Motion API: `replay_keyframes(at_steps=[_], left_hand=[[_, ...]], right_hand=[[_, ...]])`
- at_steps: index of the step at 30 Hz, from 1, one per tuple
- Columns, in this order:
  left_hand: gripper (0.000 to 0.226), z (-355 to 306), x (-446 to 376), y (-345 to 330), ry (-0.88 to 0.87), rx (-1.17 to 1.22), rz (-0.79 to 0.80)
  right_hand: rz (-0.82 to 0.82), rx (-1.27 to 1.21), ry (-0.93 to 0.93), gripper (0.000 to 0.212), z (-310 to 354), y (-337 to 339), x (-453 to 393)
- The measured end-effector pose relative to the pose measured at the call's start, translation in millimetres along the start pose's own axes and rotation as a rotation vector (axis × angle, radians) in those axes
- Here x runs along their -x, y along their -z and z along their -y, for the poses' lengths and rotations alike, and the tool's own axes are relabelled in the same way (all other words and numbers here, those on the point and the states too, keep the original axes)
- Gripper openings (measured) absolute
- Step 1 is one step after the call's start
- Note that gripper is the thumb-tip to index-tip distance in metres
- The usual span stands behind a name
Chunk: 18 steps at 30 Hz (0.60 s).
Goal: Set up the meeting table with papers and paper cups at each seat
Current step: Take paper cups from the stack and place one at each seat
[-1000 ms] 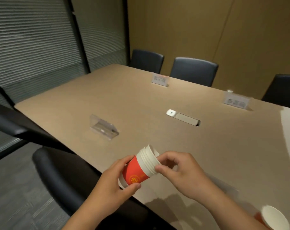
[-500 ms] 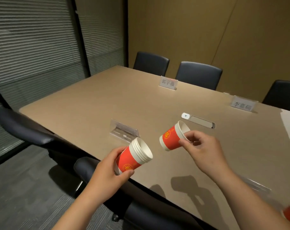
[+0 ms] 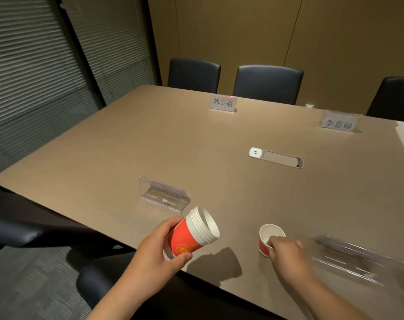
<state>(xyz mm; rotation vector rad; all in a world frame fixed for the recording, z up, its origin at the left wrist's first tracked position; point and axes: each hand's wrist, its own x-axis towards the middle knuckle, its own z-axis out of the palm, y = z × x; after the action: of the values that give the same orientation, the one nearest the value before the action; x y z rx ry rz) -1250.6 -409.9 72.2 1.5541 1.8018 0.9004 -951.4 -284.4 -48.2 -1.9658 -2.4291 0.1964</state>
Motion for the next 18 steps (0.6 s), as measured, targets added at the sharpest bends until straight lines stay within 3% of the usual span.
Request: replay_keyframes(at_steps=[3,7,10,13,15,18], left_hand=[[0.063,3.9,-3.1,-1.8,0.003,-0.002,0.011],[0.063,12.4,-8.8,4.5,0.008,-0.002,0.031],[0.063,23.5,-13.5,17.7,0.019,0.016,0.01],[0.064,34.2,-15.5,37.6,0.028,0.034,-0.013],[0.065,46.1,-15.5,58.1,0.025,0.042,-0.033],[0.066,69.3,-13.3,99.1,0.018,0.068,-0.068]], right_hand=[[0.037,0.019,-0.007,0.006,-0.8,-8.5,3.9],[-0.079,-0.028,-0.032,0.03,6.7,7.7,1.0],[-0.216,-0.458,0.142,0.015,55.4,54.8,-3.9],[0.075,-0.936,0.303,0.019,128.8,113.2,-0.1],[0.251,-0.962,0.406,0.023,175.1,133.8,2.7],[0.23,-0.808,0.541,0.022,237.1,139.8,1.0]])
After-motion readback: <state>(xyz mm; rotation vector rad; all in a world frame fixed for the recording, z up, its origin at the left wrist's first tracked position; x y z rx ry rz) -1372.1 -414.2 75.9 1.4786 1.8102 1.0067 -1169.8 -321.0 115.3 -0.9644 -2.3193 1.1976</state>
